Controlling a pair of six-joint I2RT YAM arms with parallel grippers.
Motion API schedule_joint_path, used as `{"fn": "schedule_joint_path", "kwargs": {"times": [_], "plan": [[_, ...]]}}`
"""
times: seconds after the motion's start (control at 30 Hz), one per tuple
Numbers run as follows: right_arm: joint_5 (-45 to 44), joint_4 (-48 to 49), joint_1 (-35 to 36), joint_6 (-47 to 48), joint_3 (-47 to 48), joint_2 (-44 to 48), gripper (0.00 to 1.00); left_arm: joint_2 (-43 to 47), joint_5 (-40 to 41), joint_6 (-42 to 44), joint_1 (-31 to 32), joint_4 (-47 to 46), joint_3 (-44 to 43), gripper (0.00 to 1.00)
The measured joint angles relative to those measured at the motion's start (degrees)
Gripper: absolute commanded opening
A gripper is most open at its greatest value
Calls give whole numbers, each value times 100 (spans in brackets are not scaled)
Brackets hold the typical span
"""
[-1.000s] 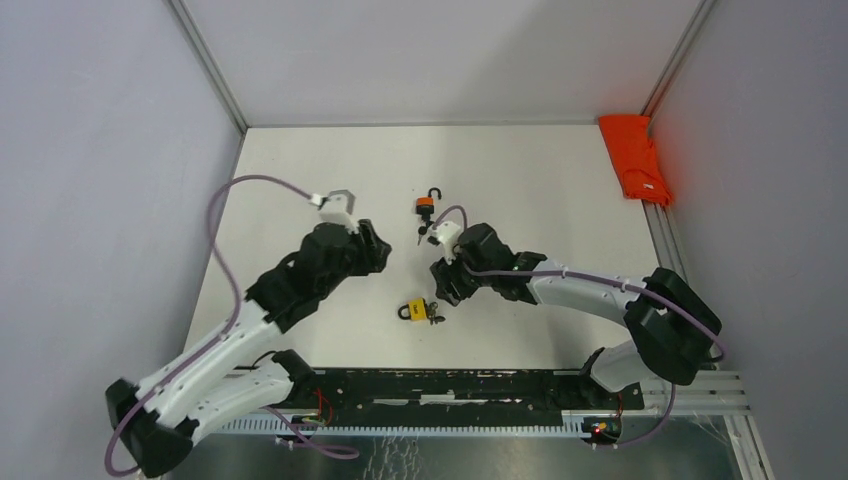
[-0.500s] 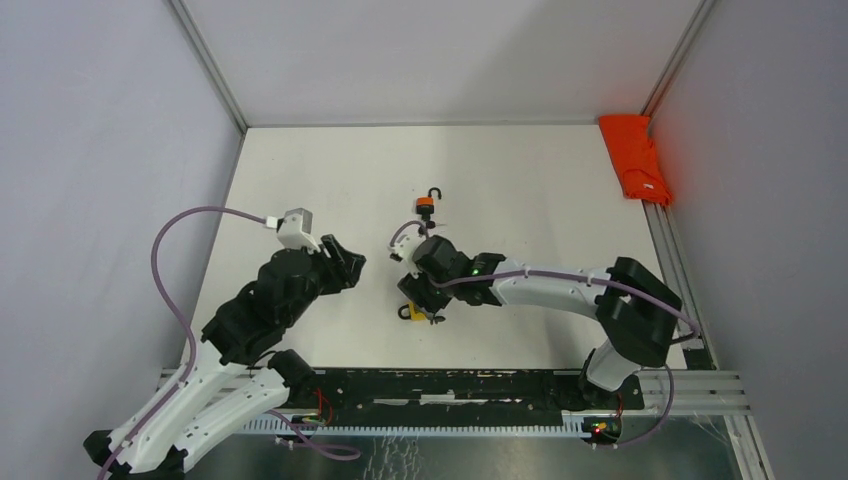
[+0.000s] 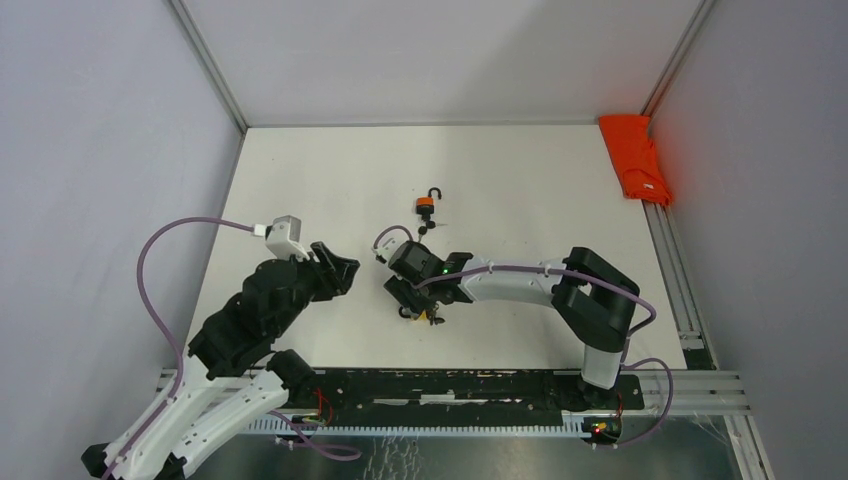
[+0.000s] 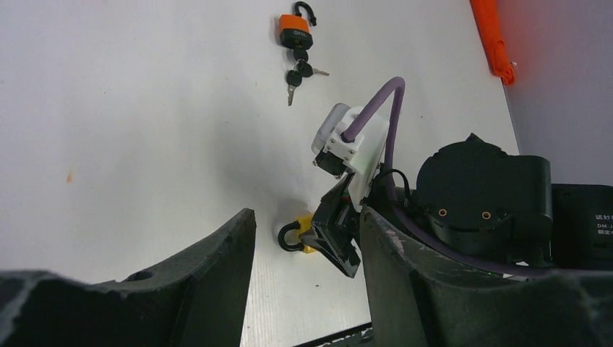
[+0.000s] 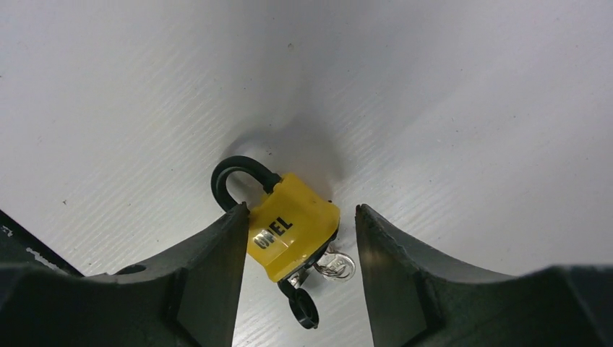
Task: Unlock with the key
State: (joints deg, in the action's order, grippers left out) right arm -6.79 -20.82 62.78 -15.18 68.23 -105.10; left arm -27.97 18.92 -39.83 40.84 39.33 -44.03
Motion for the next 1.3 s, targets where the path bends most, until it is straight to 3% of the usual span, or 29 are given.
{"fn": "schedule_joint_path", "kwargs": {"times": [0.13, 0.47, 0.53, 0.77, 1.0, 1.3], "plan": [[-131, -55, 37, -105, 33, -22, 54, 26, -31, 0, 0, -2, 52, 61], [-254, -76, 146, -599, -24, -61, 58, 17, -216, -2, 0, -55, 358, 61], [-264, -116, 179, -695, -92, -66, 55, 13, -273, -2, 0, -70, 433, 61], [-361, -109, 210, -984, -151, -83, 23, 13, -448, -4, 0, -201, 568, 61], [-570, -94, 227, -1143, -297, 46, 0, 2, -612, -15, 0, -446, 850, 60], [-1054, -114, 219, -1285, -1440, 1093, 0, -317, -1196, -46, 0, -1213, 1266, 58]]}}
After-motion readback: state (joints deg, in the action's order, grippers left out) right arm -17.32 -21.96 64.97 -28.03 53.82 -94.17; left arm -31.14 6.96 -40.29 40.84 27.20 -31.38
